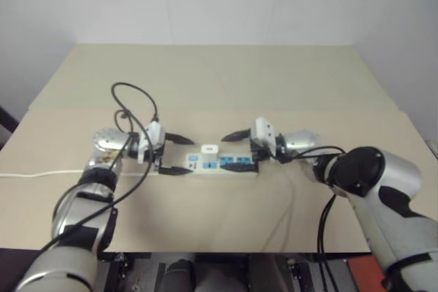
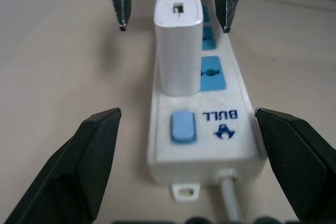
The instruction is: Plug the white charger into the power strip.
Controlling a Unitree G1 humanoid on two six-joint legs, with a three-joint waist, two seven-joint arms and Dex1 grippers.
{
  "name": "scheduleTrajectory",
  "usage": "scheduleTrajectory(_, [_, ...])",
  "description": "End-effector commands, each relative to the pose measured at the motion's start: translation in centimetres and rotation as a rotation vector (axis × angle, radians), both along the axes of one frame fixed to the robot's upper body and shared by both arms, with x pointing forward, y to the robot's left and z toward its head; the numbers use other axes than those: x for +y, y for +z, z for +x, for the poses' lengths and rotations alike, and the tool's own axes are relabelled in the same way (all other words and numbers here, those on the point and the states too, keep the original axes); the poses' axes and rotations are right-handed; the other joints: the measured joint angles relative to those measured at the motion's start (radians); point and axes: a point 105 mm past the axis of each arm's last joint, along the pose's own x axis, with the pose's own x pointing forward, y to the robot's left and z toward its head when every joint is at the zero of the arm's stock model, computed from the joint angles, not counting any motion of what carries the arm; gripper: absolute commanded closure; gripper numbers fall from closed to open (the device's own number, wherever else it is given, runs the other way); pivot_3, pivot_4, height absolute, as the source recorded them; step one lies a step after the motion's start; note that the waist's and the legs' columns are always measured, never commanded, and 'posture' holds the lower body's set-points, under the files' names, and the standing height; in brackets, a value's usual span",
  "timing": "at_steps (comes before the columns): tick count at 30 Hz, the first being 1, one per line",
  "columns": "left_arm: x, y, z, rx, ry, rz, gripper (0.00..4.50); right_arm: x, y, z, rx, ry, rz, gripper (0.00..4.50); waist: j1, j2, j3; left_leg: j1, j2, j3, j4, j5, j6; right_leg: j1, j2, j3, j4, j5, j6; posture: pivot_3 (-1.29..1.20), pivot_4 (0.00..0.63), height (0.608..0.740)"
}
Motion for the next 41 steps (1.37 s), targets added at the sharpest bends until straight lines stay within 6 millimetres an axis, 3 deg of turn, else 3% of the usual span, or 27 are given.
scheduleTrajectory(1, [0.3,1.7,-0.2,-0.026,-0.015,-0.040,0.02,-1.4,1.1,-0.3,-0.039,0.005,0.044,0.00,0.000,0.000,0.000,0.000,0.000,0.000,0.000,0.000,0.000,0.000,0.000,0.000,0.000,0.000,0.000,0.00,0.150,0.740])
scheduleTrajectory(7, [1.8,2.7,-0.9,-0.029,-0.018,-0.015,0.02,-6.2,2.5,-0.4,-0.083,-0.029,-0.015,0.00,0.004,0.000,0.001,-0.001,0.000,0.000,0.000,0.000,0.000,0.000,0.000,0.000,-0.001,0.000,0.000,0.00,0.150,0.740])
scheduleTrajectory(11, [3.6,3.2,-0.8,-0.053,0.028,0.037,0.02,-10.5,3.7,-1.0,-0.120,-0.060,-0.107,0.00,0.004,0.000,0.002,-0.001,0.000,0.000,-0.001,0.000,0.000,0.000,0.000,0.000,-0.002,0.000,0.000,0.00,0.150,0.740])
scheduleTrajectory(16, [4.4,4.0,-0.3,-0.083,0.065,0.034,0.02,-13.4,5.3,-1.6,-0.142,-0.086,-0.163,0.00,0.001,0.000,0.004,0.000,0.000,0.001,-0.002,0.000,0.000,-0.001,0.000,0.001,-0.002,0.000,0.000,0.00,0.150,0.740])
scheduleTrajectory(21, [4.3,4.0,-0.3,-0.089,0.066,0.024,0.02,-14.1,5.9,-1.7,-0.151,-0.095,-0.171,0.00,0.000,0.000,0.004,0.000,0.000,0.001,-0.004,0.000,0.000,-0.002,0.000,0.001,-0.002,0.000,0.000,0.00,0.150,0.740])
scheduleTrajectory(41, [3.7,3.9,-0.1,-0.102,0.068,-0.020,0.02,-13.7,6.5,-1.2,-0.197,-0.124,-0.127,0.00,0.002,-0.001,0.005,-0.001,0.000,0.002,-0.004,0.000,0.000,-0.002,0.000,0.001,-0.002,0.000,0.000,0.00,0.150,0.740])
